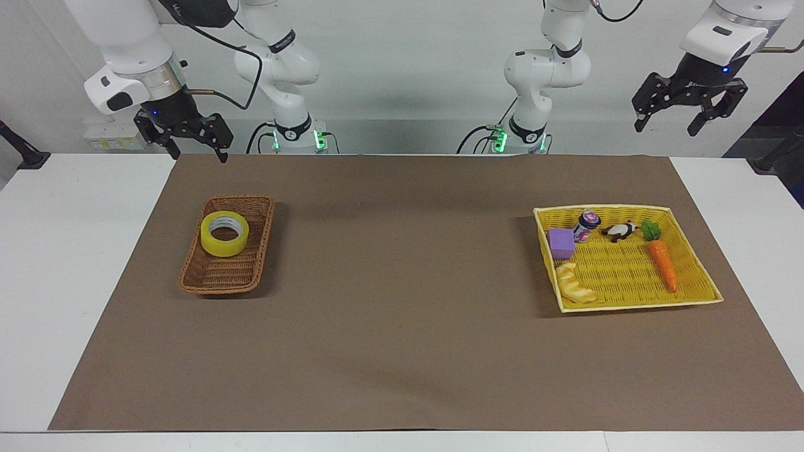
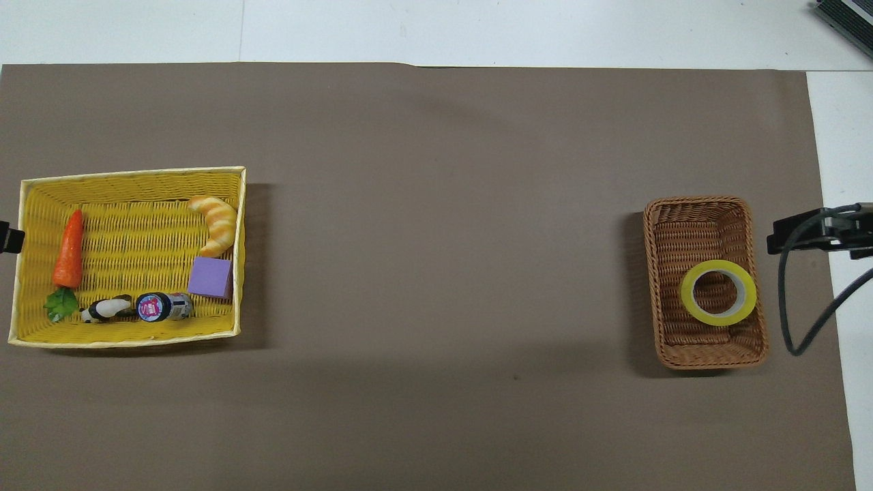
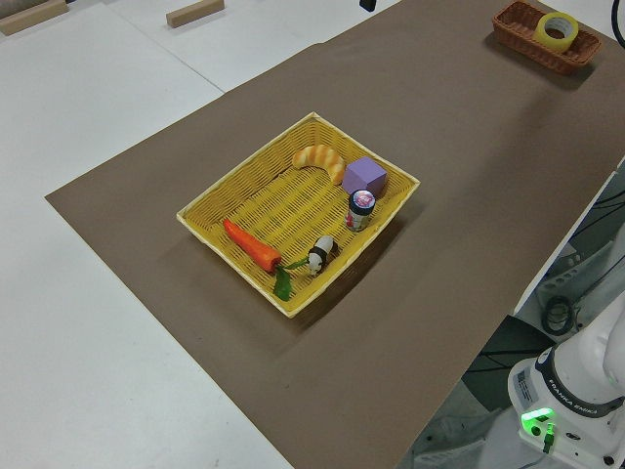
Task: Move tape to another basket
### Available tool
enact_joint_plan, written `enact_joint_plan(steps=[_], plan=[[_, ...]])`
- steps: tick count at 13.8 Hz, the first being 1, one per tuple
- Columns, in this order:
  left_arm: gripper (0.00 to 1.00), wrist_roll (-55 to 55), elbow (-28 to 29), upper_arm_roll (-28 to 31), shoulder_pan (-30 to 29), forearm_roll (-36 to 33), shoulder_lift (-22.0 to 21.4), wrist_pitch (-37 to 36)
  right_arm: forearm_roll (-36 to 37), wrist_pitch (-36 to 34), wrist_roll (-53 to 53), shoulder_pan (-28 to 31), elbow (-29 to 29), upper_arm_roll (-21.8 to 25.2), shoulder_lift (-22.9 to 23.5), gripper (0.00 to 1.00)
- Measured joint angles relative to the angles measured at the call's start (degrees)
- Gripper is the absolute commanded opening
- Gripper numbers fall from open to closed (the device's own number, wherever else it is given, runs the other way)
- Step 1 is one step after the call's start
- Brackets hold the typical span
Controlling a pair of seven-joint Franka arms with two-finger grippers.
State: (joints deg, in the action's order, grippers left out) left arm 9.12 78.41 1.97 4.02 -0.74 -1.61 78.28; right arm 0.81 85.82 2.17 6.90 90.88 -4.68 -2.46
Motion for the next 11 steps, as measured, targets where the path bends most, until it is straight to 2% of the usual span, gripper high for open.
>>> enact_joint_plan(steps=[11], plan=[[1.0,0.0,0.0,0.0,0.0,0.0,0.0,0.0,-0.3,-0.6,-0.4,0.0,-0.3,-0.1,0.0,1.0]])
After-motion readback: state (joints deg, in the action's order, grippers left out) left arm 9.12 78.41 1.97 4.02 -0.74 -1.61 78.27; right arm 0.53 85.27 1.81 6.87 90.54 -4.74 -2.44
